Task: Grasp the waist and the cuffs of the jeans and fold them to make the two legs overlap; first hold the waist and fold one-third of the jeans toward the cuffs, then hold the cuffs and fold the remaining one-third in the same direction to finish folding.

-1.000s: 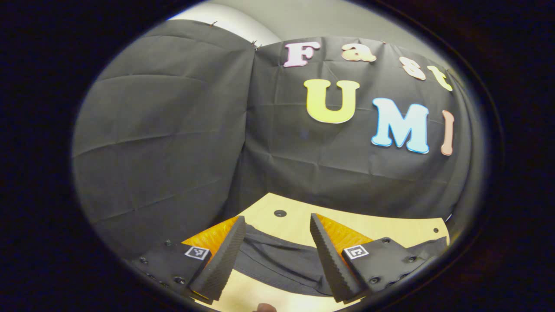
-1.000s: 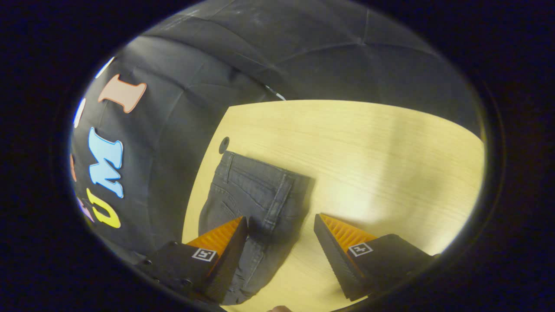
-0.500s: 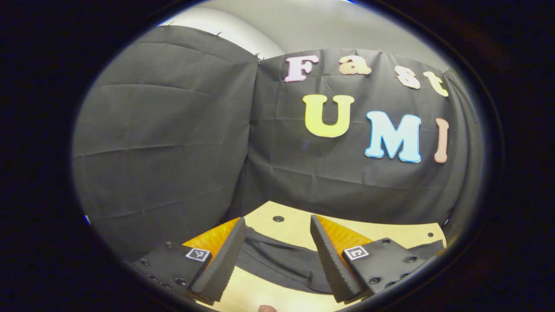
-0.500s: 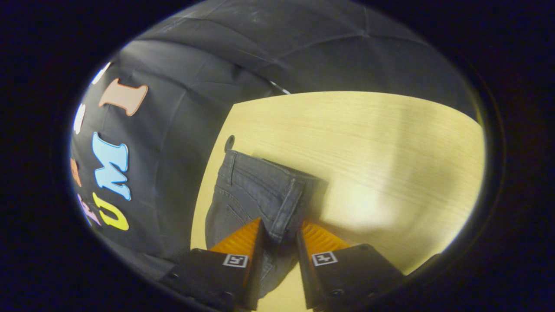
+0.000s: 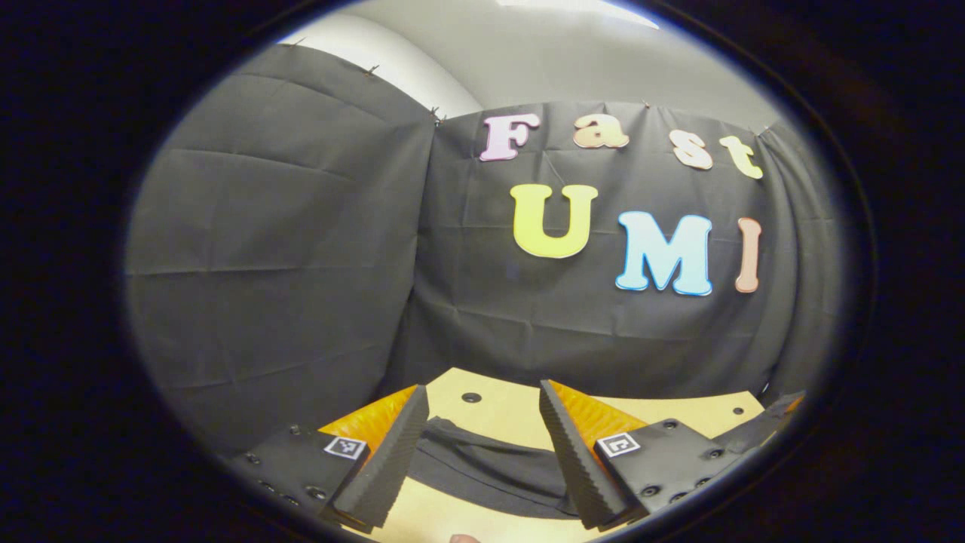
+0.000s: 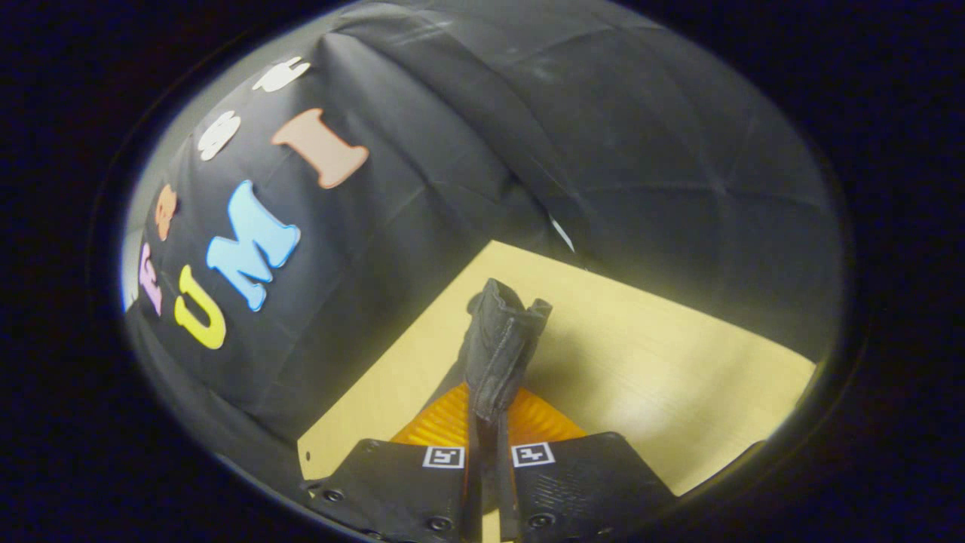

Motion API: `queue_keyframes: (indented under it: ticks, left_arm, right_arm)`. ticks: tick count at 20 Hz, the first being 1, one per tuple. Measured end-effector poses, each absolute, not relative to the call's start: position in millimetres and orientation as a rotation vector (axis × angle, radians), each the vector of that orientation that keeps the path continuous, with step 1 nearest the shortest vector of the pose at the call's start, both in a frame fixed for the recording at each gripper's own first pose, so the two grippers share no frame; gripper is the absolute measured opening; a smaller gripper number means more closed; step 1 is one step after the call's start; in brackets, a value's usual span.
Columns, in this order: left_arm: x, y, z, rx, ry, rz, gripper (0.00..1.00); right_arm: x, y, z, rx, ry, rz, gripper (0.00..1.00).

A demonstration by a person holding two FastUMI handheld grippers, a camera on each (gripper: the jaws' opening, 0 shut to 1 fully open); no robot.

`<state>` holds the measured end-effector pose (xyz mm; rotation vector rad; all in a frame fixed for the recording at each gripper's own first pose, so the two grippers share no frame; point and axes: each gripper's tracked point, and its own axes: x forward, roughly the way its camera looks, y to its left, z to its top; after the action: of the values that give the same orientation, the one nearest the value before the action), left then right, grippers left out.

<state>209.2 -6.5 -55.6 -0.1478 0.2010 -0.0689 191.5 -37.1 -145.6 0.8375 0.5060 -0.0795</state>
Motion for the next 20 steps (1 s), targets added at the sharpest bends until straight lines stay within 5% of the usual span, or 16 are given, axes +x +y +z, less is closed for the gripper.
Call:
queue_keyframes:
  ticks: [12, 20]
  left_arm:
    - [212, 19, -60, -0.192, 0.188, -0.121, 0.96]
    - [200, 35, -62, -0.151, 0.127, -0.142, 0.96]
  right_arm:
    - [173, 189, -22, 0.399, 0.225, 0.251, 0.07]
    - [143, 331, -86, 0.302, 0.311, 0.51, 0.07]
